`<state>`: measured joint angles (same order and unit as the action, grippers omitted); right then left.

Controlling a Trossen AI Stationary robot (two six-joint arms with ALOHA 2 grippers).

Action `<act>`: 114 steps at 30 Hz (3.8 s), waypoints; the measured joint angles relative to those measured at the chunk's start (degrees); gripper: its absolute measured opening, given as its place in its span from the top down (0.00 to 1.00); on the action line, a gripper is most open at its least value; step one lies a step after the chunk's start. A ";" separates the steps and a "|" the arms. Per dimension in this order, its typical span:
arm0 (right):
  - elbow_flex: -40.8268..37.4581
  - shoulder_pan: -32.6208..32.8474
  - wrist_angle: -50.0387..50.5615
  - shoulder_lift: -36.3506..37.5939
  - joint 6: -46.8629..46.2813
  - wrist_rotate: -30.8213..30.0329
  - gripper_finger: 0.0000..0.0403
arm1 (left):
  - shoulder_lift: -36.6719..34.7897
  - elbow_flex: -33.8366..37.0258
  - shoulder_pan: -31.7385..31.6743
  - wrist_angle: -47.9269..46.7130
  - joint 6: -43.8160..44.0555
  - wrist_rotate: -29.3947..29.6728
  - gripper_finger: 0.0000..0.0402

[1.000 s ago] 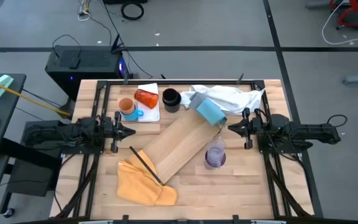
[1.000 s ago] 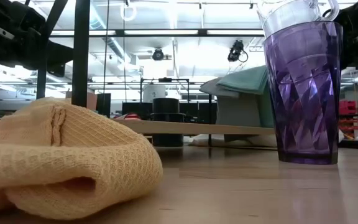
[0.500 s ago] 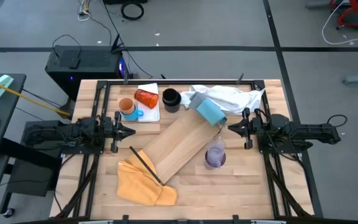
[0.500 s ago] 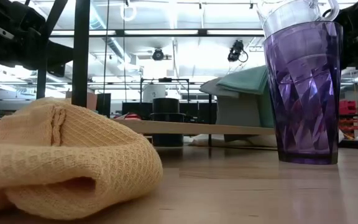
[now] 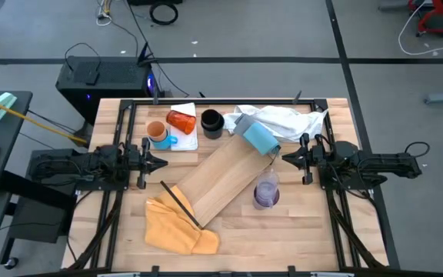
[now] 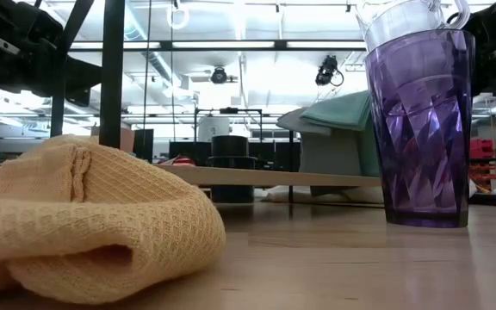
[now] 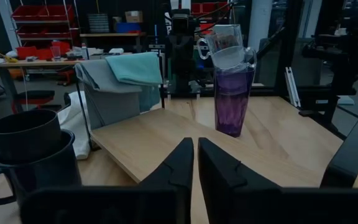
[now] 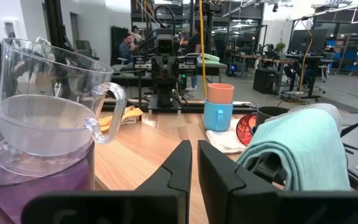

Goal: Stack small to large cups/mugs on shelf

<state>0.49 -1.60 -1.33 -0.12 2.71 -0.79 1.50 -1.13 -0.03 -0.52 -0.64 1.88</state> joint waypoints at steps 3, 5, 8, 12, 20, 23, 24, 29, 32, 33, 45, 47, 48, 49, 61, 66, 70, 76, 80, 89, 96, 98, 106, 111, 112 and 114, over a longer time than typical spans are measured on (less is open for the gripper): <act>0.00 0.01 0.01 0.00 -0.02 -0.01 0.91 | 0.00 0.00 0.00 0.00 0.02 -0.01 0.90; 0.00 0.01 0.00 0.00 0.00 -0.01 0.91 | 0.00 0.00 0.00 0.01 0.00 0.01 0.90; 0.00 0.01 0.01 0.00 -0.02 0.00 0.91 | -0.01 0.00 0.00 0.00 0.00 0.00 0.90; 0.00 0.01 0.00 0.00 0.00 -0.01 0.91 | 0.00 0.00 0.00 0.00 0.00 -0.01 0.91; 0.00 0.01 0.01 0.00 0.00 0.02 0.91 | -0.01 0.00 0.00 0.00 0.00 -0.01 0.93; 0.00 0.01 0.01 0.00 -0.01 0.00 0.91 | -0.01 0.01 0.00 -0.02 0.00 0.00 0.93; 0.00 0.00 0.01 0.00 0.00 0.01 0.91 | -0.02 0.02 0.00 0.01 0.02 0.01 0.93; 0.00 -0.01 0.01 0.00 0.01 0.02 0.91 | 0.00 0.02 0.00 -0.02 0.00 0.01 0.91; 0.00 0.01 0.01 0.00 -0.02 0.00 0.91 | 0.00 0.00 0.00 -0.02 0.00 -0.02 0.90; 0.00 -0.01 0.01 0.00 0.01 -0.01 0.91 | -0.02 0.00 0.00 -0.02 0.02 0.01 0.90; 0.00 0.01 0.01 0.00 -0.02 0.01 0.91 | -0.01 0.02 0.00 0.01 0.00 -0.01 0.93; 0.00 0.01 0.01 0.01 0.01 -0.01 0.91 | -0.01 0.01 0.00 -0.02 0.00 0.00 0.92; 0.00 0.00 0.01 0.00 -0.01 0.02 0.91 | 0.00 0.02 0.00 -0.02 0.01 0.00 0.91; 0.00 0.01 0.01 0.00 -0.01 0.00 0.91 | -0.02 0.00 0.00 0.00 0.01 -0.02 0.91; -0.02 -0.01 0.01 0.00 -0.02 -0.01 0.91 | 0.00 0.02 0.00 0.00 0.01 -0.02 0.92; 0.00 0.00 0.01 0.00 0.00 0.02 0.91 | -0.01 0.02 0.00 -0.02 0.01 -0.02 0.93; 0.00 0.00 0.01 0.00 -0.01 0.01 0.91 | 0.00 0.00 0.00 -0.01 0.01 0.00 0.92; 0.00 0.00 0.01 0.01 0.00 0.01 0.91 | 0.00 0.02 0.00 -0.02 0.00 -0.01 0.90; 0.00 0.00 0.01 0.00 -0.01 0.01 0.91 | -0.01 0.01 0.00 -0.01 0.00 0.00 0.90; 0.00 -0.01 0.01 0.00 -0.02 0.01 0.91 | -0.01 0.02 0.00 0.00 0.01 0.00 0.93; 0.00 0.01 0.01 0.00 -0.01 0.02 0.91 | 0.00 0.02 0.00 0.01 0.00 -0.02 0.92; 0.00 0.00 -0.01 0.00 0.00 0.01 0.91 | 0.00 0.00 0.00 -0.02 0.01 -0.01 0.91; 0.00 -0.03 -3.07 0.00 -0.15 -0.05 0.91 | 0.00 0.07 -0.20 0.37 -3.67 0.03 0.90; 0.00 -0.03 -10.89 -0.02 -0.16 -0.05 0.91 | 0.00 0.27 -0.11 1.53 -4.11 0.07 0.91; 0.00 -0.03 -13.63 -0.02 -0.42 -0.05 0.91 | 0.00 0.28 -0.11 1.67 -4.11 0.08 0.92; 0.00 -0.03 -19.61 -0.01 -2.16 -0.05 0.91 | 0.00 0.28 -0.11 1.84 -4.15 0.20 0.92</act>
<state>0.49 -1.63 -20.94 -0.13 0.55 -0.84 1.50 -0.84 -0.14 1.32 -4.79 2.08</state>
